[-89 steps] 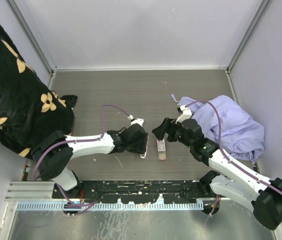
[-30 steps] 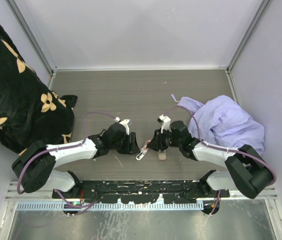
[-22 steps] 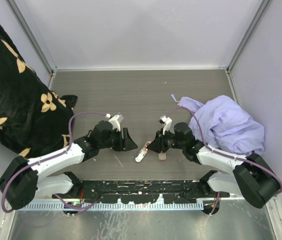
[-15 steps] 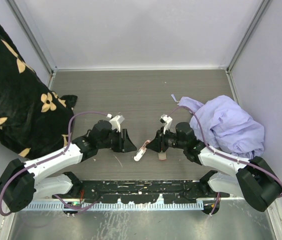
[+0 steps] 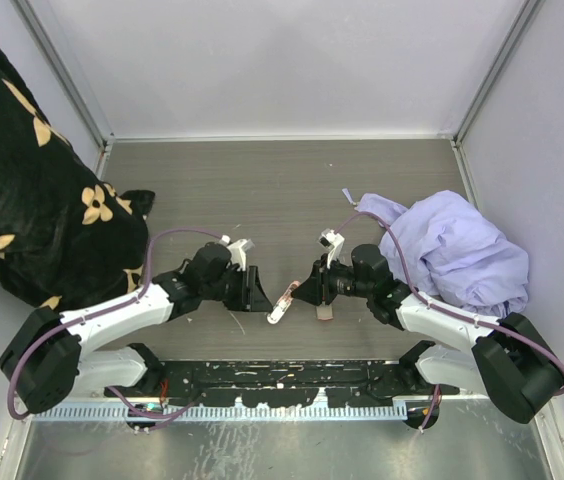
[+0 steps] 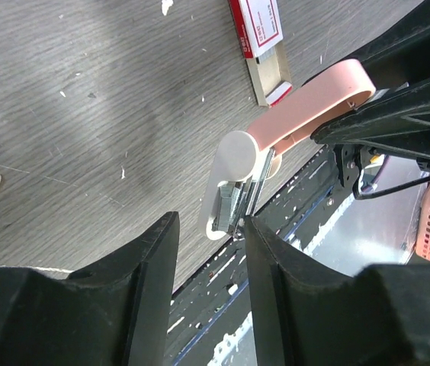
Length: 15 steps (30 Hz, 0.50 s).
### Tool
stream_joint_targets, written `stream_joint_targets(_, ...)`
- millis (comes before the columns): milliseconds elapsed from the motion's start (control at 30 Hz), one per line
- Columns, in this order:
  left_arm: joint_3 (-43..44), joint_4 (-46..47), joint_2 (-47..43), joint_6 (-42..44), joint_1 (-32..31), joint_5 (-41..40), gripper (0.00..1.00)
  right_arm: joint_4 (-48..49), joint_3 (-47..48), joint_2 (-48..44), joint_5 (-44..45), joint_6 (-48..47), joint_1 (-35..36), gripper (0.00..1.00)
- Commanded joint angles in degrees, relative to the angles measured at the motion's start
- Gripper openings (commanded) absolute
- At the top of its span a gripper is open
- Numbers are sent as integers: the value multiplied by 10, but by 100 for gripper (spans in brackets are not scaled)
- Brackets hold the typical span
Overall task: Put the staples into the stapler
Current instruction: Pick up the stapler from the center of the board.
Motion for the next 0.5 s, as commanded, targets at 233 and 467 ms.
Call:
stream_joint_targets(233,27,37,23,-9,-9,20,35,43,12,-4,-19,7,3,1)
stream_joint_targets(467,25,48,26,-16,-10,24,26,44,12,0,-21,9,3,1)
